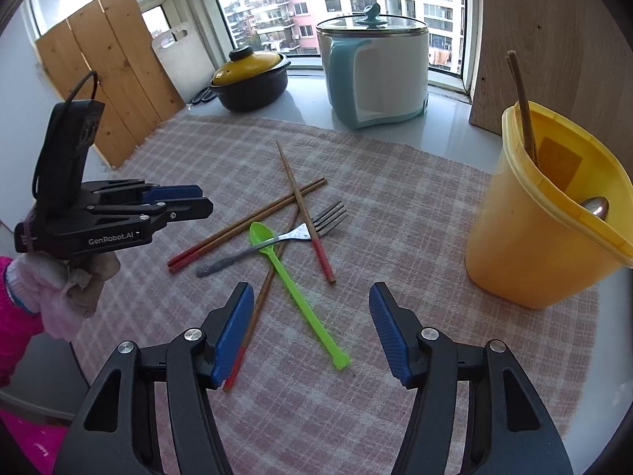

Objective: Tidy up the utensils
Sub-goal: 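Close the left tool on a red-tipped chopstick while the right tool grasps another, then lift both held chopsticks and carry them over the yellow bin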

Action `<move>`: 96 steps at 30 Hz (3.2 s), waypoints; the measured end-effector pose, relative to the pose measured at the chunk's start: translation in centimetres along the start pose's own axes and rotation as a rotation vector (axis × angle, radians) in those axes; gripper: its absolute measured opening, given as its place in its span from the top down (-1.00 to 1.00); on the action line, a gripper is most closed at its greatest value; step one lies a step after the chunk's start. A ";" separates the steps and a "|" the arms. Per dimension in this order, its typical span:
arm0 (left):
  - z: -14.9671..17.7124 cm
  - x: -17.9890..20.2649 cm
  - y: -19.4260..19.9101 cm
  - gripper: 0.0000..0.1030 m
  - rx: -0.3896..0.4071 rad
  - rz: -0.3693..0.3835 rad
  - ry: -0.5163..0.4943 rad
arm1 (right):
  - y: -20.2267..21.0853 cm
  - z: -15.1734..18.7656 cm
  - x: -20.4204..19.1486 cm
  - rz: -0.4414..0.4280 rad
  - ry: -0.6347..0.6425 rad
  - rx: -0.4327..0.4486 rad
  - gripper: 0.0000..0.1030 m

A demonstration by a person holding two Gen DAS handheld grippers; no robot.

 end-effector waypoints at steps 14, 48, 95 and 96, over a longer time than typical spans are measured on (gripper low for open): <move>-0.3 -1.7 -4.4 0.46 -0.087 -0.033 -0.042 | -5.7 -3.9 -0.3 -0.015 0.052 -0.099 0.43; 0.0 -0.6 -6.1 0.59 -0.140 -0.073 -0.206 | -11.8 -6.4 -1.4 -0.048 0.120 -0.212 0.71; -1.0 -3.5 0.0 0.91 0.004 -0.012 0.092 | -8.2 -6.6 -1.6 -0.073 0.006 -0.092 0.90; -1.1 -3.4 0.5 0.91 0.013 -0.008 0.095 | -7.7 -6.6 -1.7 -0.076 0.003 -0.080 0.90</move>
Point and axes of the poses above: each gripper's, at about its wrist camera, not at the fingertips, and y roughly against the way its jaws point, x to its right, z to its underside, the point moved 6 cm from there along -y, roughly the way its jaws point, and after that the axes turned 1 degree about -z, right-handed, at the moved point
